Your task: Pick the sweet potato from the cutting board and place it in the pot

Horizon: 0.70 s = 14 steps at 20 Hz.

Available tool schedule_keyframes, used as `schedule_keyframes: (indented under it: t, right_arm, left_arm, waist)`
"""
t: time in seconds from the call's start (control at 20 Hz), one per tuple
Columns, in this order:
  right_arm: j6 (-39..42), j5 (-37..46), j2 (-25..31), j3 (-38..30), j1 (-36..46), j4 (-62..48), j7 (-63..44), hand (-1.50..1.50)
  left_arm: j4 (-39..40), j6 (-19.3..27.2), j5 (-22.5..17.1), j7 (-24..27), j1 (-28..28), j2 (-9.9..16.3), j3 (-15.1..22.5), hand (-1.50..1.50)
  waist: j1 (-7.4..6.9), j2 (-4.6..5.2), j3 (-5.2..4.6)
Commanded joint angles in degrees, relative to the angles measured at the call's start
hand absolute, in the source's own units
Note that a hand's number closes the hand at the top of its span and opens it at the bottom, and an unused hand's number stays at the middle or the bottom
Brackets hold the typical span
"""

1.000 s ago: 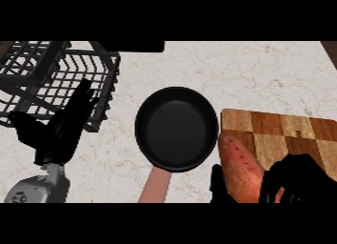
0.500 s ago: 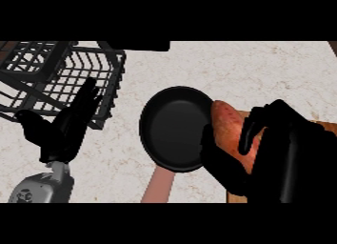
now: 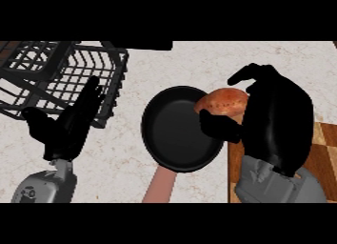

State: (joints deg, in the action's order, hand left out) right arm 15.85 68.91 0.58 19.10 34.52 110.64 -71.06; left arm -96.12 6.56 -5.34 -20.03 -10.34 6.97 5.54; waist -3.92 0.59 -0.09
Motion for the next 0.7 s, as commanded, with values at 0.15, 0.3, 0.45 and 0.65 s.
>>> schedule_keyframes:
  t: [0.15,0.3,0.45,0.65]
  right_arm:
    - [-17.2,-7.33,-0.55,-2.59,4.65,-3.89,-14.17,-1.5]
    - [-23.04,-1.47,-0.55,-4.33,8.51,-4.81,-11.93,-1.5]
    - [-24.95,5.02,-0.56,-6.18,11.63,-2.9,-11.0,-1.5]
    - [-24.76,9.96,-0.56,-7.46,12.73,0.69,-13.49,-1.5]
  left_arm:
    - [0.61,0.27,0.72,1.65,0.52,-1.09,0.9,0.0]
    - [-0.12,0.27,0.12,-0.13,-0.13,-0.82,0.42,0.0]
    - [-0.41,-0.01,0.17,-0.13,0.45,0.07,-0.22,0.0]
    - [-0.5,0.8,0.36,-0.42,1.32,0.26,-1.12,0.0]
  waist:
    - [-0.12,-0.26,0.05]
    - [0.24,-0.32,0.06]
    - [1.31,-0.71,0.03]
    - [2.42,-1.06,0.04]
